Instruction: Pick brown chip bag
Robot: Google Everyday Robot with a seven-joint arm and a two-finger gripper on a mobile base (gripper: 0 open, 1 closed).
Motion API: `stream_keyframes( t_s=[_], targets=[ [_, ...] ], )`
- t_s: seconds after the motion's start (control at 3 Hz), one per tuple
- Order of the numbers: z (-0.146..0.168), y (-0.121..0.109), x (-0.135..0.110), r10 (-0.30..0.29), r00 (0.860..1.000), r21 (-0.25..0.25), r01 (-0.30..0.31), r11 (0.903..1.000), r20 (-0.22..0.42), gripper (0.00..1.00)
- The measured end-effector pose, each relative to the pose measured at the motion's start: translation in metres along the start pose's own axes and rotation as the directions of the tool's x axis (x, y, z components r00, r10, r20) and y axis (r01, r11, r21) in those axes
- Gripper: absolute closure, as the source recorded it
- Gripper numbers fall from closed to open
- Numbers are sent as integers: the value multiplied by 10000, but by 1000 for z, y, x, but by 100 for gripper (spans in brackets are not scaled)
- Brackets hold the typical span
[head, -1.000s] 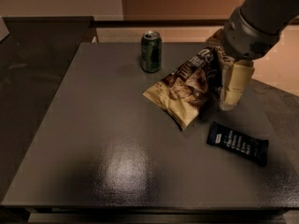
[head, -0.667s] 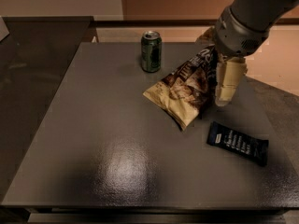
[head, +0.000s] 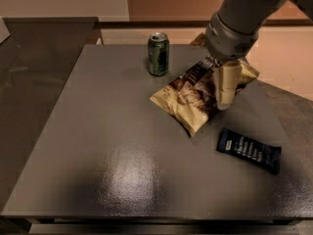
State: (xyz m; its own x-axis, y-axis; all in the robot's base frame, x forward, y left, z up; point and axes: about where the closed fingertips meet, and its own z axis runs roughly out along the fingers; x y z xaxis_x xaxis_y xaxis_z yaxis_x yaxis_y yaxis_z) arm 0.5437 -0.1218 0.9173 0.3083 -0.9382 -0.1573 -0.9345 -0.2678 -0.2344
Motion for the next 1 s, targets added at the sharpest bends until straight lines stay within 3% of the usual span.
stream_keyframes(
  t_s=[1.0],
  targets=[
    [32,-9,26,-1038,9858,-642,960,9933,-1316,0]
  ],
)
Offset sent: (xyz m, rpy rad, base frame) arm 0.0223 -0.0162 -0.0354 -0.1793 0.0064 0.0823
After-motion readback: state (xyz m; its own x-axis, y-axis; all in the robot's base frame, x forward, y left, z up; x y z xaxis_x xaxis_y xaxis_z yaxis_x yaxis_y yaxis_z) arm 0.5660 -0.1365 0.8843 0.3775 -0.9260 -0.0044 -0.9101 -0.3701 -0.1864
